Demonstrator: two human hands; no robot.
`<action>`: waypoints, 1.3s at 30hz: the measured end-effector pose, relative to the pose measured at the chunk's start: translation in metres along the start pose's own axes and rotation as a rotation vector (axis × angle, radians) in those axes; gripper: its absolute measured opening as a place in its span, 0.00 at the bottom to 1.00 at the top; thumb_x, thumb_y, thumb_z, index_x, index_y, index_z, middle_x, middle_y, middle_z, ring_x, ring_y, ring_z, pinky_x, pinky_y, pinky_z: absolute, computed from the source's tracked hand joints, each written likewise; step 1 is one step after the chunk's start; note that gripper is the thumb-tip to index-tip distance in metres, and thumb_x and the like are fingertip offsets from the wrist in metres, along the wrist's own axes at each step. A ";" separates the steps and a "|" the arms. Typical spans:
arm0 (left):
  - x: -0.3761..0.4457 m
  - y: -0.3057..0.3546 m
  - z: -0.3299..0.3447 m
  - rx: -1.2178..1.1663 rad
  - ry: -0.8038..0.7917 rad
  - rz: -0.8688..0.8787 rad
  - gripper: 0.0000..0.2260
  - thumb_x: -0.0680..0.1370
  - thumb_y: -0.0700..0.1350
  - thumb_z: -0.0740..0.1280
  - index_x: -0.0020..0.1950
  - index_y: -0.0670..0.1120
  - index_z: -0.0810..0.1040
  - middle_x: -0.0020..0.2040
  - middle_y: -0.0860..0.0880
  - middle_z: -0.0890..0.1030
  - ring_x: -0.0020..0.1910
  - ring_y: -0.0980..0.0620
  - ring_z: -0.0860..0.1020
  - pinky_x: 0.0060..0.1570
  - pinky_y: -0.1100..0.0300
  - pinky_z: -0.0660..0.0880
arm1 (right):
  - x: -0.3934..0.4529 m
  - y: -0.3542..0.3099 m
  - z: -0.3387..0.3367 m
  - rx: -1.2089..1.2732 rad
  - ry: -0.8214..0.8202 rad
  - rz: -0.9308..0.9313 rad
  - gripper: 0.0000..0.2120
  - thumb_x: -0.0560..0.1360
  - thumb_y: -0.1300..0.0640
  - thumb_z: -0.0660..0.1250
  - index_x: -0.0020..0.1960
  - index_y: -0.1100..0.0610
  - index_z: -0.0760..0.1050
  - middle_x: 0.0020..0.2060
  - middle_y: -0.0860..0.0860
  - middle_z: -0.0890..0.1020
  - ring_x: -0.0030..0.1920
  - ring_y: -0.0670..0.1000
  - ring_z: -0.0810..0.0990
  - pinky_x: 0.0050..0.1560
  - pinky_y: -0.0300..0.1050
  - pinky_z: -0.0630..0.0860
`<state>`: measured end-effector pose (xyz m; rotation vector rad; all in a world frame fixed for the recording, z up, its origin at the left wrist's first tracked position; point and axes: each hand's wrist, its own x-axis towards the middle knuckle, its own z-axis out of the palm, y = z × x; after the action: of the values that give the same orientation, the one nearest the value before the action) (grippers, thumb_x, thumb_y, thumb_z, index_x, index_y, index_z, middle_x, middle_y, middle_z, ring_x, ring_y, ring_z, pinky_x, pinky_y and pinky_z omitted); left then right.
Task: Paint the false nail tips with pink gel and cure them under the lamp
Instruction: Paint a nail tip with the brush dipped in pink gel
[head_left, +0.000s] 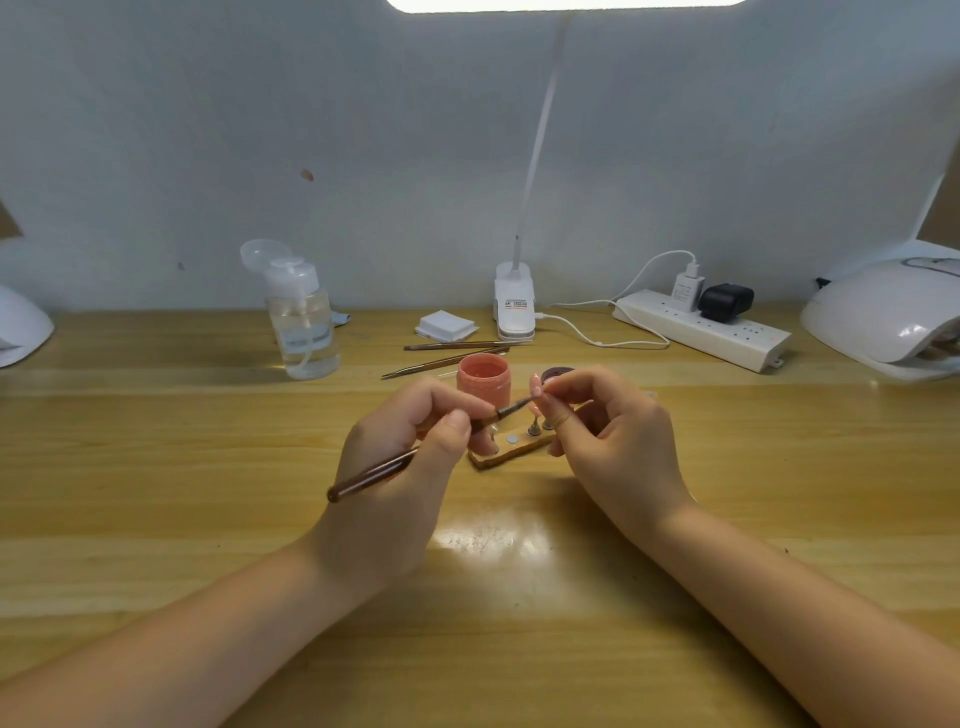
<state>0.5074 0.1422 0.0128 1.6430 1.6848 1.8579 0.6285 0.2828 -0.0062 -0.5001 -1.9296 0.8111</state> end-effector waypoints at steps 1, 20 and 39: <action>-0.001 0.000 -0.001 -0.011 0.004 0.012 0.11 0.76 0.48 0.60 0.47 0.44 0.80 0.39 0.50 0.83 0.41 0.52 0.82 0.43 0.65 0.76 | 0.000 0.000 0.000 0.003 0.003 0.001 0.04 0.74 0.62 0.71 0.48 0.57 0.79 0.39 0.49 0.82 0.32 0.50 0.81 0.34 0.55 0.78; 0.004 0.000 -0.006 0.174 0.032 0.062 0.11 0.73 0.49 0.61 0.46 0.48 0.81 0.39 0.55 0.83 0.45 0.54 0.81 0.47 0.63 0.74 | 0.000 -0.001 0.002 0.065 -0.011 0.079 0.04 0.75 0.61 0.70 0.49 0.59 0.79 0.39 0.53 0.84 0.32 0.51 0.82 0.35 0.56 0.80; 0.133 -0.008 -0.001 0.613 -0.166 -0.440 0.12 0.72 0.45 0.65 0.47 0.39 0.83 0.45 0.39 0.84 0.42 0.45 0.79 0.46 0.46 0.78 | 0.001 -0.004 0.002 0.128 0.011 0.155 0.03 0.73 0.61 0.72 0.45 0.60 0.79 0.34 0.54 0.83 0.30 0.51 0.83 0.38 0.57 0.80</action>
<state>0.4503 0.2379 0.0856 1.3669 2.4375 1.0328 0.6264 0.2801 -0.0030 -0.5801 -1.8314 1.0218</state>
